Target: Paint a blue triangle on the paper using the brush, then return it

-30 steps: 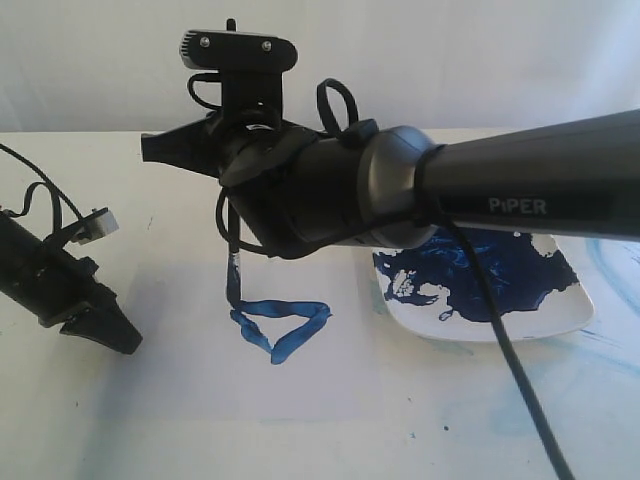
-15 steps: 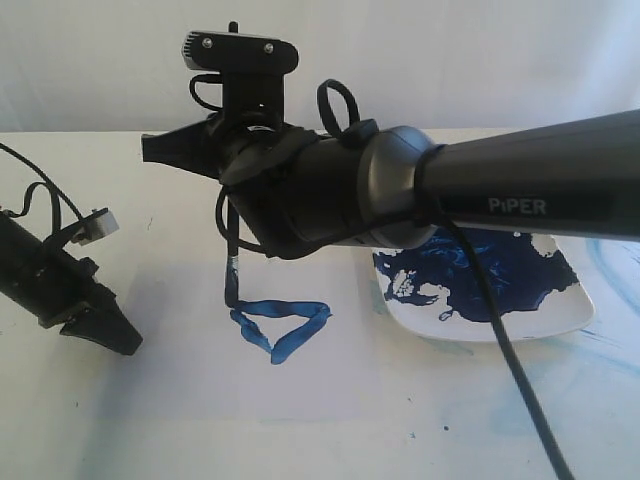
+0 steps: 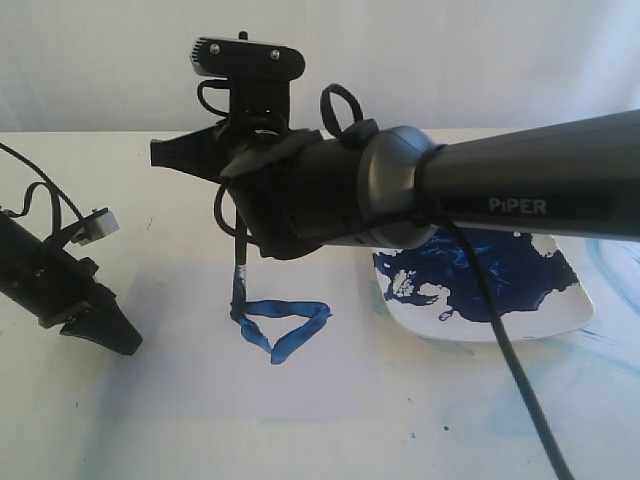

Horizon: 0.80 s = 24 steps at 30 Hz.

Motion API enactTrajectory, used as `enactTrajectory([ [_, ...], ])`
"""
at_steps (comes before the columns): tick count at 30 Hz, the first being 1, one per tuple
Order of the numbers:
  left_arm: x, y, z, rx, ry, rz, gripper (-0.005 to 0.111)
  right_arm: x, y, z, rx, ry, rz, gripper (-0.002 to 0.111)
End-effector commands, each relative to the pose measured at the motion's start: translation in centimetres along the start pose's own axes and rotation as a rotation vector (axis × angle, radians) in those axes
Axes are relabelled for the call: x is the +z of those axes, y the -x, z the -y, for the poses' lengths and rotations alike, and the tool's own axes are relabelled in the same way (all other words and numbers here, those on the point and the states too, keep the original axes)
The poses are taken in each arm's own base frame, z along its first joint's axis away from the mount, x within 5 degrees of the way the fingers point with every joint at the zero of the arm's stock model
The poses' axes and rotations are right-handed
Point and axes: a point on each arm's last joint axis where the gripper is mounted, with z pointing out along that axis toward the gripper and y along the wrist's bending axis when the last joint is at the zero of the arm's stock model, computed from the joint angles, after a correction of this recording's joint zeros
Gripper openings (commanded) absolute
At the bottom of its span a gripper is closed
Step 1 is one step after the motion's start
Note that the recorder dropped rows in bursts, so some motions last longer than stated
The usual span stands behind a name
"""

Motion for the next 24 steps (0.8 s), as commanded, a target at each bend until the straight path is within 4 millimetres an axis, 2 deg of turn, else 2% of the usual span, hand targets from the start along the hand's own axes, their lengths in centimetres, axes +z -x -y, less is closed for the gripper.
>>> enactTrajectory([
  [1,0.19,-0.16,0.11,-0.008,-0.027,-0.005,0.000,-0.09,0.00,0.16,-0.016,-0.023,-0.015,0.000],
  [24,0.19,-0.16,0.13,-0.009,-0.029,-0.004,0.000,-0.63,0.11,0.85,-0.013,-0.092,-0.068,0.000],
])
